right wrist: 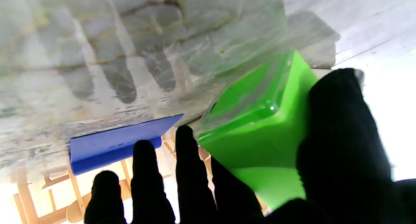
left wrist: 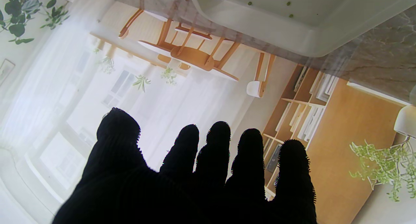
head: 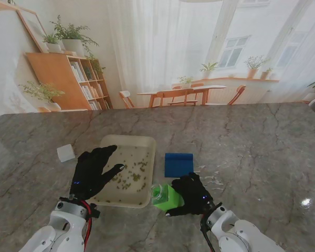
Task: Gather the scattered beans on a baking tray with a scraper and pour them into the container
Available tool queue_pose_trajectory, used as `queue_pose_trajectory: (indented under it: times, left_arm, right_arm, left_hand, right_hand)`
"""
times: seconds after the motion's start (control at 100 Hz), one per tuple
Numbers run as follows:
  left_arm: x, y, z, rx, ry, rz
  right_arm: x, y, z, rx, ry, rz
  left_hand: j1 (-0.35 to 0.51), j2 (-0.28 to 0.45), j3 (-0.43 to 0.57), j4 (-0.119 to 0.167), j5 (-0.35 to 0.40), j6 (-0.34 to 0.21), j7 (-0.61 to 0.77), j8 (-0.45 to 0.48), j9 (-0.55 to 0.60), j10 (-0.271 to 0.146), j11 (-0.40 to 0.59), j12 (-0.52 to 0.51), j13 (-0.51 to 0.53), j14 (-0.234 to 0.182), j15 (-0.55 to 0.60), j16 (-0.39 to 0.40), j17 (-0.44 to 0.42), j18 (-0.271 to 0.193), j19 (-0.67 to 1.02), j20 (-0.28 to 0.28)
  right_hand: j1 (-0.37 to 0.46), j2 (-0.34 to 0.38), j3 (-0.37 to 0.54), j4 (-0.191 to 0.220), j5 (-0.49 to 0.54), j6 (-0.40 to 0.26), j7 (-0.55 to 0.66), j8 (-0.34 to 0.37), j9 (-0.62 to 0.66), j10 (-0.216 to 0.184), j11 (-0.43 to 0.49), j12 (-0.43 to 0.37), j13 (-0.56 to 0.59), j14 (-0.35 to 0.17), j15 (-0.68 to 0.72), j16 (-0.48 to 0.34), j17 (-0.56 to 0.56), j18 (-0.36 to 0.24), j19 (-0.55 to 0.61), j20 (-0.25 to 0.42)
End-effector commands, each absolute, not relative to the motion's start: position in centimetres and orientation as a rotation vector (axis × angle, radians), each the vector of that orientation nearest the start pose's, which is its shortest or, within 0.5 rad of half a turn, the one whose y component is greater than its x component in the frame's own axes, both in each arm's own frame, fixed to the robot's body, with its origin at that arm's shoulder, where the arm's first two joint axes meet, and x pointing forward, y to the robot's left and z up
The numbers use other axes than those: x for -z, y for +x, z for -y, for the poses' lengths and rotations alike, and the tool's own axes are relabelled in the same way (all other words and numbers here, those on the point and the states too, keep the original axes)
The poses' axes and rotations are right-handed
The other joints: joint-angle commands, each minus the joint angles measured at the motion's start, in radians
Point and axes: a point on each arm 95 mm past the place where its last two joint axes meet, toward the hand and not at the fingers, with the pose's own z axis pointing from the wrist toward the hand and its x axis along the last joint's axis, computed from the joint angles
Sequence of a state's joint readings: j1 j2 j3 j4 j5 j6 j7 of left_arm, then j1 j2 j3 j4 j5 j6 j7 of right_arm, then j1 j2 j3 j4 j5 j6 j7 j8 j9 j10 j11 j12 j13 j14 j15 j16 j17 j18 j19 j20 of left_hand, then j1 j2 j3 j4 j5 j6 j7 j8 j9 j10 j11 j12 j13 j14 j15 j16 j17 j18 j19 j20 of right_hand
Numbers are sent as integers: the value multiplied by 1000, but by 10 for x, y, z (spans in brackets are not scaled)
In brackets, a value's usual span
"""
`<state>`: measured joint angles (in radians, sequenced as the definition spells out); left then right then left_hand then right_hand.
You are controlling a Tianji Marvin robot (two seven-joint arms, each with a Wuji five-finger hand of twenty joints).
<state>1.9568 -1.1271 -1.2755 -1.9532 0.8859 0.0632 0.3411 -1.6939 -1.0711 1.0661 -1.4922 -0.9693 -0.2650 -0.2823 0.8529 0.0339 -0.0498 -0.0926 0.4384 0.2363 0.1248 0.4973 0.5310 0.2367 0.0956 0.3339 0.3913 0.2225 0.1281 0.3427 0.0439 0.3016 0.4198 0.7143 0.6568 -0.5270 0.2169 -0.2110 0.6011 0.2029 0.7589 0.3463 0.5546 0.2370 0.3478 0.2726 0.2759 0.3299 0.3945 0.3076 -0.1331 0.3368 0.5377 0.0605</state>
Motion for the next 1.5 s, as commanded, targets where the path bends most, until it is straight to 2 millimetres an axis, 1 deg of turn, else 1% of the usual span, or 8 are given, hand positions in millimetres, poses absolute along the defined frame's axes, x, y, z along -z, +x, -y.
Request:
queue_pose_trajectory:
  times: [0.0,0.25,0.31,0.37,0.58,1.01,1.41,1.49]
  left_arm:
    - [292,291,26,1769,-1290,-1085]
    - [292,291,26,1769,-1289,-1084]
    - [292,291,26,1768,-1289,-1083]
    - [292,291,26,1768,-1289,-1082]
    - [292,292,27,1771,-1289,-1086]
    - [293,293,28,1770,-1290,-1093]
    - [292,292,28,1768,-1288,-1091]
    - [292,292,28,1769,-1289,-1090]
  right_arm:
    - [420,308,-34,-1690,1219,-1734]
    - [418,306,-37,-1597,1243,-1768]
    - [417,306,-37,-1581,1251,-1779]
    - [416,305,-38,-1560,1261,-1789]
    - [415,304,-38,-1548,1284,-1800]
    - [407,303,-37,-1513,1439,-1790]
    - [407,302,-35,-1507,1430,-1786]
    - [404,300,-35,-1495,1434,-1809]
  left_hand:
    - [18,46,9,60,10,-13,5,13,4,-20,-3,14,9,-8,5,8,-4,6,-10,19]
    - [22,44,10,60,10,-14,5,13,2,-20,-4,14,9,-6,5,9,-5,5,-12,18]
    - [19,47,9,60,11,-13,6,13,3,-21,-3,14,9,-5,5,9,-5,6,-12,18]
    - [18,47,9,60,11,-13,6,13,4,-20,-3,14,9,-7,5,9,-4,7,-11,18]
    - [23,41,10,60,12,-14,6,13,3,-20,-3,14,9,-5,5,9,-5,7,-11,18]
    - [33,42,9,59,16,-13,7,14,6,-22,-2,14,13,-7,6,10,-4,9,-12,18]
    - [34,44,9,59,15,-15,7,14,5,-24,-3,14,13,-9,6,10,-5,8,-13,17]
    - [34,44,8,59,15,-13,7,14,5,-24,-3,15,14,-9,6,10,-6,8,-14,17]
  right_hand:
    - [235,208,163,62,145,-120,2,-11,-39,13,-28,-29,-42,24,-23,-10,-10,-34,-153,132]
    - [164,155,275,64,138,-83,-116,13,-40,34,-85,-29,-29,35,-62,-19,-6,-28,-202,265]
    - [81,147,370,96,166,-45,-302,136,-42,48,-108,-20,-24,41,-75,-15,-1,-24,-238,365]
    - [38,141,397,123,156,-26,-359,158,-43,56,-129,-22,-23,41,-77,-16,7,-19,-242,383]
    - [-79,71,463,122,61,75,-484,176,-60,122,-200,-3,-13,76,-152,-20,6,2,-252,421]
    - [-139,161,296,136,-13,146,-553,175,-73,176,-265,32,35,110,-288,25,-10,35,-254,479]
    - [-140,84,348,137,-16,165,-566,163,-62,189,-274,33,62,124,-327,50,-2,51,-256,497]
    - [-165,121,355,134,-70,148,-589,155,-108,173,-289,29,25,97,-339,48,-8,31,-260,497]
